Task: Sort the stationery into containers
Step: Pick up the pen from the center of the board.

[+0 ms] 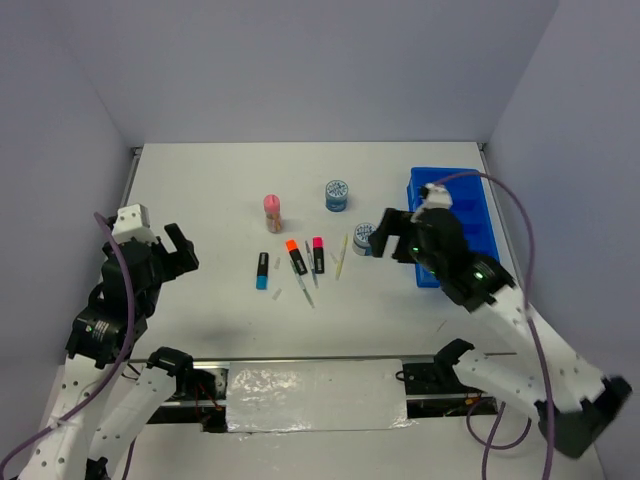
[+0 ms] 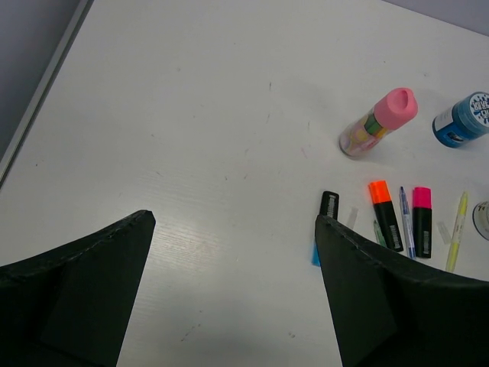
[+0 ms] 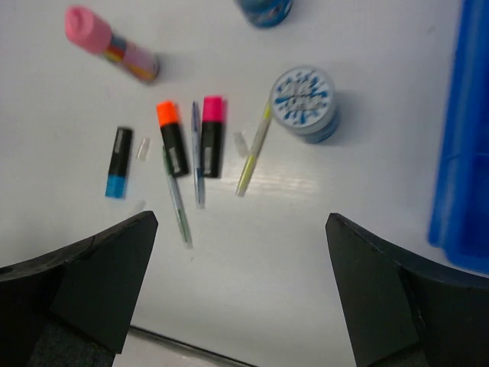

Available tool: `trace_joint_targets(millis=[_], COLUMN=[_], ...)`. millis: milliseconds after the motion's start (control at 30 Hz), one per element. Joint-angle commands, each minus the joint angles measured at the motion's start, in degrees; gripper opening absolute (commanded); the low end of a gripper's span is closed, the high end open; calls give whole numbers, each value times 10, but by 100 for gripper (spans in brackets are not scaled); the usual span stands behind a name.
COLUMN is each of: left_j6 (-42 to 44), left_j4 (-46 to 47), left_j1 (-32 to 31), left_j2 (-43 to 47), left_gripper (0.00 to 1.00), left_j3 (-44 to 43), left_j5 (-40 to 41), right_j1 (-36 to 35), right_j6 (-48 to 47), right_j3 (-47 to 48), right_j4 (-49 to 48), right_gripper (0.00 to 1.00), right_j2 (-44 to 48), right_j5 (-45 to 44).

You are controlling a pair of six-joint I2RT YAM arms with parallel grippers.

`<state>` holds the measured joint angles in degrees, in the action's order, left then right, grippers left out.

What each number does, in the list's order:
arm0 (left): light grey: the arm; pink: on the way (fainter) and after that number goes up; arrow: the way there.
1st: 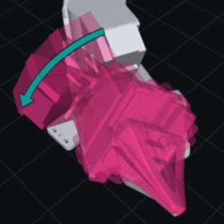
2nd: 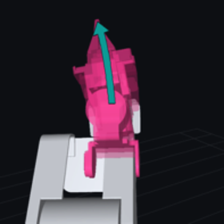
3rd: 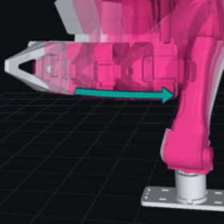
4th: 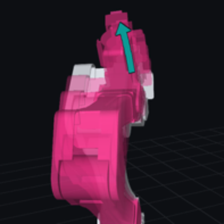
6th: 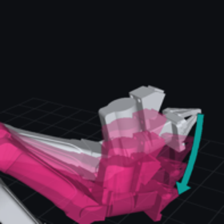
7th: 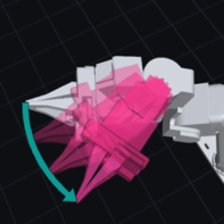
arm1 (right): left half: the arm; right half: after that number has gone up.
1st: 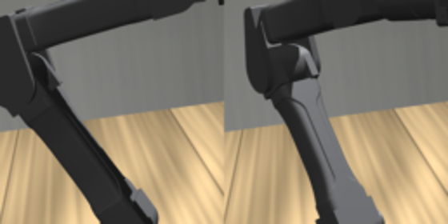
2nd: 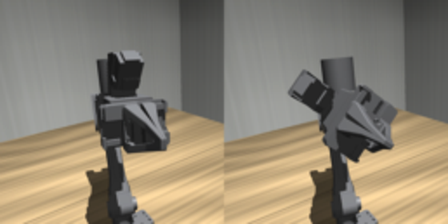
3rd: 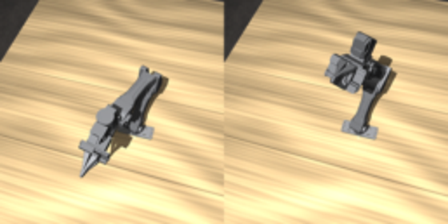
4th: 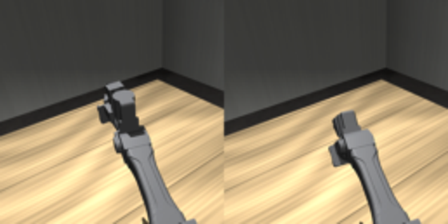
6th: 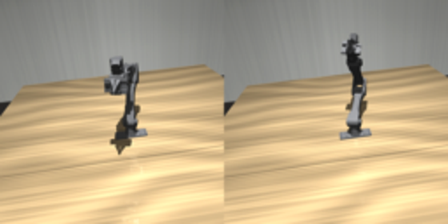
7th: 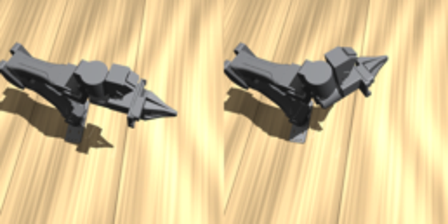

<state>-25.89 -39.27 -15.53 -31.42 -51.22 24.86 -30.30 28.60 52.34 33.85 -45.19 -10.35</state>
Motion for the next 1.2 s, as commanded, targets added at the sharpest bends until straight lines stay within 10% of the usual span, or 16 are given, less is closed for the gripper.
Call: trace_joint_targets(millis=[0, 133, 333, 1167], left_j6=[-3, -3, 2, 11], left_j4=[27, 27, 31, 41], left_j1=[0, -1, -3, -4], left_j2=[-7, -11, -15, -36], left_gripper=[99, 99, 99, 99], left_j3=[1, 1, 3, 5], left_j5=[-8, -8, -22, -53], right_j1=[-100, -166, -176, -91], right_j6=[65, 127, 175, 143], right_j3=[40, 85, 101, 162], right_j4=[-29, -20, -54, -106], right_gripper=[100, 95, 55, 38], right_j2=[-120, -276, -407, -575], right_j5=[-94, -166, -189, -159])
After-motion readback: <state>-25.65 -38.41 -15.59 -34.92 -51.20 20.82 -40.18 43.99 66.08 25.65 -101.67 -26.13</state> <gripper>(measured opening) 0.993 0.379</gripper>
